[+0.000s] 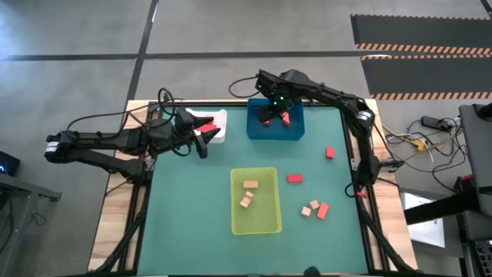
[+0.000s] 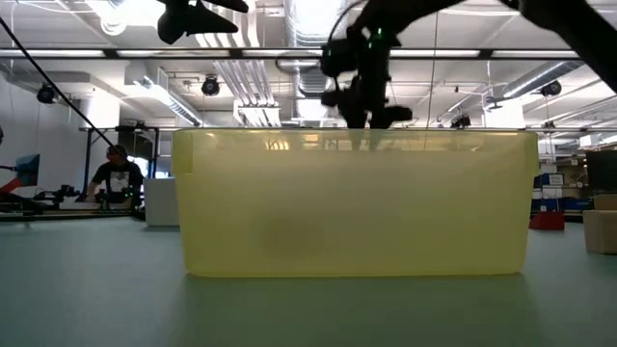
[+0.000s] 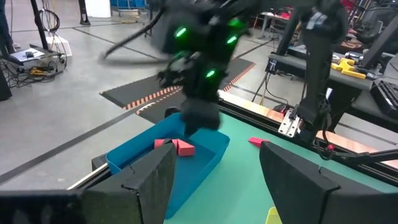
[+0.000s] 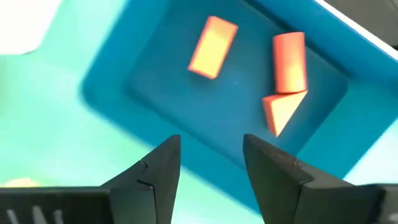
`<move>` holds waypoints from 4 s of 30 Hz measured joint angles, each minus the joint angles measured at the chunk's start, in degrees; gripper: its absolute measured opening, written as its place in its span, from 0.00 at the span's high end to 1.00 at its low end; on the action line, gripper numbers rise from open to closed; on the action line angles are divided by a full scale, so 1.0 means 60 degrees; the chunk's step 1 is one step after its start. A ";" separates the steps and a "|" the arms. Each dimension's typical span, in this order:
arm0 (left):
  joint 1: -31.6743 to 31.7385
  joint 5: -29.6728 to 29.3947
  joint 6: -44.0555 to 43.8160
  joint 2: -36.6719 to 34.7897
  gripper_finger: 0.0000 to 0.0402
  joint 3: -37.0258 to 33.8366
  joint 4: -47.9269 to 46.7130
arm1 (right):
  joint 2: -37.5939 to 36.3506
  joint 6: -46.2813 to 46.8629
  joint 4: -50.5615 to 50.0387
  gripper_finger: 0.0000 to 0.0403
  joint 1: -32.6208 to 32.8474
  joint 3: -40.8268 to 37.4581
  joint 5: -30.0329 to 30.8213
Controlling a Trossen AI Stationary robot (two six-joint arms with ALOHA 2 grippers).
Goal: Sort & place blocks by color
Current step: Put the red rectangular block into the white bin
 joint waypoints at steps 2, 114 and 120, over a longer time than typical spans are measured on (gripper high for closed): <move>0.0000 0.0000 0.0000 0.0000 0.46 0.0000 -0.0004 | -0.0421 0.0027 -0.0154 0.60 0.0322 0.0000 0.0000; 0.0011 0.2102 -0.0055 0.1428 0.46 -0.0164 0.4914 | -0.4876 -0.2653 1.4713 0.89 0.3956 -0.6940 -0.0997; 0.0011 0.2443 -0.0490 0.1847 0.46 -0.0164 0.5513 | -0.4629 -0.2157 1.5556 0.89 0.3929 -0.6943 -0.1499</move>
